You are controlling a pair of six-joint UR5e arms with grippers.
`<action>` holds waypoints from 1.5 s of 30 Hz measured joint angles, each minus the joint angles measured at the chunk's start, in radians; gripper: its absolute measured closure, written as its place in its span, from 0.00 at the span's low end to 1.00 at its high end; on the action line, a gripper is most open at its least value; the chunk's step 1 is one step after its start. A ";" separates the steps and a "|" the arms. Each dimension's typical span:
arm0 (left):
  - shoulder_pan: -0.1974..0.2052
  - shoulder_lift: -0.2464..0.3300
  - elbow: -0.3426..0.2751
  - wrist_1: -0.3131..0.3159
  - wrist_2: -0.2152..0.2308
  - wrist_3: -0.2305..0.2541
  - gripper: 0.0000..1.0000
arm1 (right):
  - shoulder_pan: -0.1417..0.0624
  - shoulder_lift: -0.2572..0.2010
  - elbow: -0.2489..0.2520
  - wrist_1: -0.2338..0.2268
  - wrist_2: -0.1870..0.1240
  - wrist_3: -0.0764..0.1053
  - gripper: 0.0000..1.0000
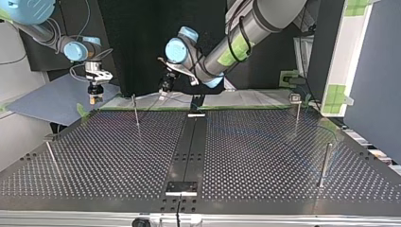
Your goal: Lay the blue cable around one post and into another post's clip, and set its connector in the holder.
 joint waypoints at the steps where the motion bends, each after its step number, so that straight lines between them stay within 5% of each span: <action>1: 0.008 0.008 -0.008 0.008 0.006 0.001 0.00 | 0.001 0.000 0.000 0.000 0.000 0.000 1.00; 14: 0.121 0.122 -0.122 0.122 0.111 -0.049 0.00 | 0.006 0.001 0.000 -0.002 0.000 0.018 1.00; 19: 0.158 0.161 -0.161 0.161 0.121 -0.061 0.00 | 0.010 0.003 0.000 -0.004 0.000 0.022 1.00; 28: 0.185 0.241 -0.241 0.240 0.106 -0.037 0.00 | 0.015 0.007 0.000 -0.010 0.000 0.025 1.00; 36: 0.185 0.308 -0.308 0.307 0.047 0.024 0.00 | 0.016 0.016 0.000 -0.016 0.000 0.030 1.00; 45: 0.183 0.381 -0.381 0.311 0.004 0.094 0.00 | 0.016 0.018 0.000 -0.016 0.000 0.039 1.00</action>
